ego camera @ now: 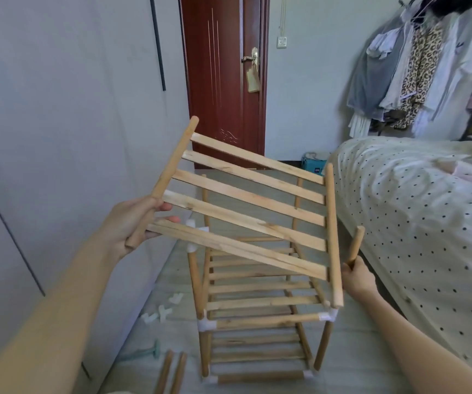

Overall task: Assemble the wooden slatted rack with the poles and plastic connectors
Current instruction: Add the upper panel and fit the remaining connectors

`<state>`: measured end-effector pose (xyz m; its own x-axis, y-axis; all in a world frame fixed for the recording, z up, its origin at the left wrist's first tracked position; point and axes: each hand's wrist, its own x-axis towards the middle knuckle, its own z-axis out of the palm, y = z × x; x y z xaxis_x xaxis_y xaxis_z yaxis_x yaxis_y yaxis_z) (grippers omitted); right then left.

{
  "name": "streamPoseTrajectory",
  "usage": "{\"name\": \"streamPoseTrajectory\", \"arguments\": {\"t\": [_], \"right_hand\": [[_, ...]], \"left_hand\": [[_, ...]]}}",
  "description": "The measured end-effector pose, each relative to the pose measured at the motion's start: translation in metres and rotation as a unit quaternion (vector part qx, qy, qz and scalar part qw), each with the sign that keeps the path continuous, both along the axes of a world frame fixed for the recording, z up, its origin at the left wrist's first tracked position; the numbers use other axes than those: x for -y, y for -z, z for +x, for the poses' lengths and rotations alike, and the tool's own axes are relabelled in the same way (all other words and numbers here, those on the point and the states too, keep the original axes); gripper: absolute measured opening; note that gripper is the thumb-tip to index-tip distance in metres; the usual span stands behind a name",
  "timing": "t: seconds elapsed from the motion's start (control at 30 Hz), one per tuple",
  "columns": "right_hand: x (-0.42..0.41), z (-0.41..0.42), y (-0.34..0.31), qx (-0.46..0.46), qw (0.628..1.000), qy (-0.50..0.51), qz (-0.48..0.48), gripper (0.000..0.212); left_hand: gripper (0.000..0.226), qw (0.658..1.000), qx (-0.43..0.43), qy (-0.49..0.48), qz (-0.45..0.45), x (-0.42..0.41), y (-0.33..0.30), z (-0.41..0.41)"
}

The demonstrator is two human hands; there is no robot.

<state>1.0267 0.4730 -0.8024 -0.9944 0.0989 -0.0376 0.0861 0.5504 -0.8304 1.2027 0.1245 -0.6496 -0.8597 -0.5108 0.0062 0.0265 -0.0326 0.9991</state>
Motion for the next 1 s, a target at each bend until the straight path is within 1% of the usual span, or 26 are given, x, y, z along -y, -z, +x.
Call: {"name": "streamPoseTrajectory", "arguments": {"t": [0.1, 0.2, 0.27, 0.33, 0.37, 0.43, 0.5, 0.73, 0.87, 0.93, 1.0], "right_hand": [[0.002, 0.006, 0.008, -0.003, 0.996, 0.031, -0.088, 0.009], [0.009, 0.007, 0.011, 0.002, 0.981, 0.057, -0.185, 0.013], [0.012, 0.005, 0.014, -0.005, 0.978, 0.052, -0.204, 0.012], [0.014, 0.003, 0.019, -0.027, 0.978, 0.039, -0.205, 0.009], [0.014, 0.000, 0.022, -0.035, 0.976, 0.041, -0.210, 0.012], [0.014, -0.002, 0.026, -0.035, 0.975, 0.059, -0.212, 0.027], [0.013, -0.002, 0.027, -0.034, 0.977, 0.058, -0.202, 0.035], [-0.006, 0.024, 0.028, -0.051, 0.980, 0.053, -0.187, 0.033], [-0.020, 0.040, 0.021, -0.039, 0.981, 0.048, -0.186, 0.032], [-0.025, 0.041, 0.018, -0.013, 0.988, 0.036, -0.149, 0.027], [-0.028, 0.042, 0.015, 0.046, 0.996, 0.027, -0.070, 0.027]], "left_hand": [[0.011, 0.998, -0.020, 0.006, 0.053, -0.011, 0.004, -0.012], [0.013, 0.996, -0.028, 0.003, 0.086, -0.021, 0.009, -0.024], [0.017, 0.995, -0.024, 0.001, 0.093, -0.026, 0.014, -0.033], [0.018, 0.995, -0.018, -0.002, 0.102, -0.029, 0.017, -0.039], [0.017, 0.994, -0.019, -0.003, 0.112, -0.030, 0.018, -0.042], [0.015, 0.992, -0.021, -0.009, 0.126, -0.032, 0.019, -0.048], [0.013, 0.992, -0.020, -0.017, 0.127, -0.033, 0.018, -0.053], [0.008, 0.989, -0.043, -0.027, 0.141, -0.040, 0.001, -0.059], [0.010, 0.980, -0.045, -0.011, 0.194, -0.046, 0.004, -0.057], [0.013, 0.974, -0.047, 0.008, 0.222, -0.051, 0.007, -0.057], [0.016, 0.973, -0.047, 0.017, 0.225, -0.057, 0.008, -0.057]]}}
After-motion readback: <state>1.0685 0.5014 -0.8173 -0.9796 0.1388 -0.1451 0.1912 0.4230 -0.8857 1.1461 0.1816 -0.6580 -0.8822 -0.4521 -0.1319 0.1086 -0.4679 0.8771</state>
